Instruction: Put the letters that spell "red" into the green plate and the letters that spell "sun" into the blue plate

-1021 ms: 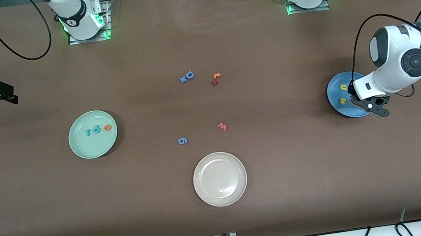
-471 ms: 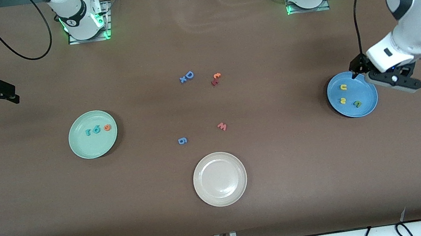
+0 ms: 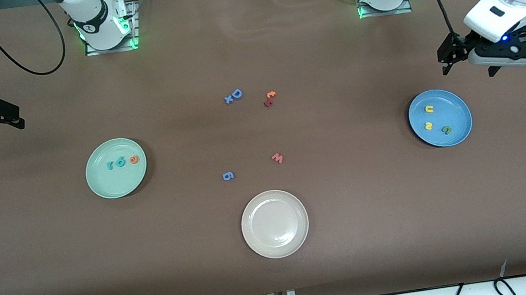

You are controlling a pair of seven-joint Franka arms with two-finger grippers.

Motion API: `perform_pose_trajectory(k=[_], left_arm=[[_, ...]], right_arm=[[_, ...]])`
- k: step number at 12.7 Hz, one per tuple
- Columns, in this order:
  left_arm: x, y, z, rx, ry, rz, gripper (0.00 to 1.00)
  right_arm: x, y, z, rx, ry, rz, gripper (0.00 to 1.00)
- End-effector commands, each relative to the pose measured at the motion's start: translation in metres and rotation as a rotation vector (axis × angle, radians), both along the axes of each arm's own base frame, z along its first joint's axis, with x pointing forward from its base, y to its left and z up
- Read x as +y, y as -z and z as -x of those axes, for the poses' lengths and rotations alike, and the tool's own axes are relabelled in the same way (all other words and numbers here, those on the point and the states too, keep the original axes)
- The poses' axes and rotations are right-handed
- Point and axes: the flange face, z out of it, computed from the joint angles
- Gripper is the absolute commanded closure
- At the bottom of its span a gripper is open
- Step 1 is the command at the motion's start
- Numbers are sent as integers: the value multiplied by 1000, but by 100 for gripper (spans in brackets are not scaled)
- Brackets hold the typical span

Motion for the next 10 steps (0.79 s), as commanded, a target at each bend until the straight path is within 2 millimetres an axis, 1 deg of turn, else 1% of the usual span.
perform_pose_trajectory(k=[1, 4, 6, 10], left_arm=[[2, -3, 0, 13, -46, 35, 0], [3, -8, -3, 25, -86, 39, 0], [0, -7, -2, 43, -198, 90, 0], [9, -2, -4, 57, -284, 101, 0]], right_arm=[[1, -6, -2, 0, -3, -14, 0], [1, -6, -2, 0, -3, -14, 0], [1, -6, -2, 0, -3, -12, 0], [-1, -6, -2, 0, -1, -11, 0]])
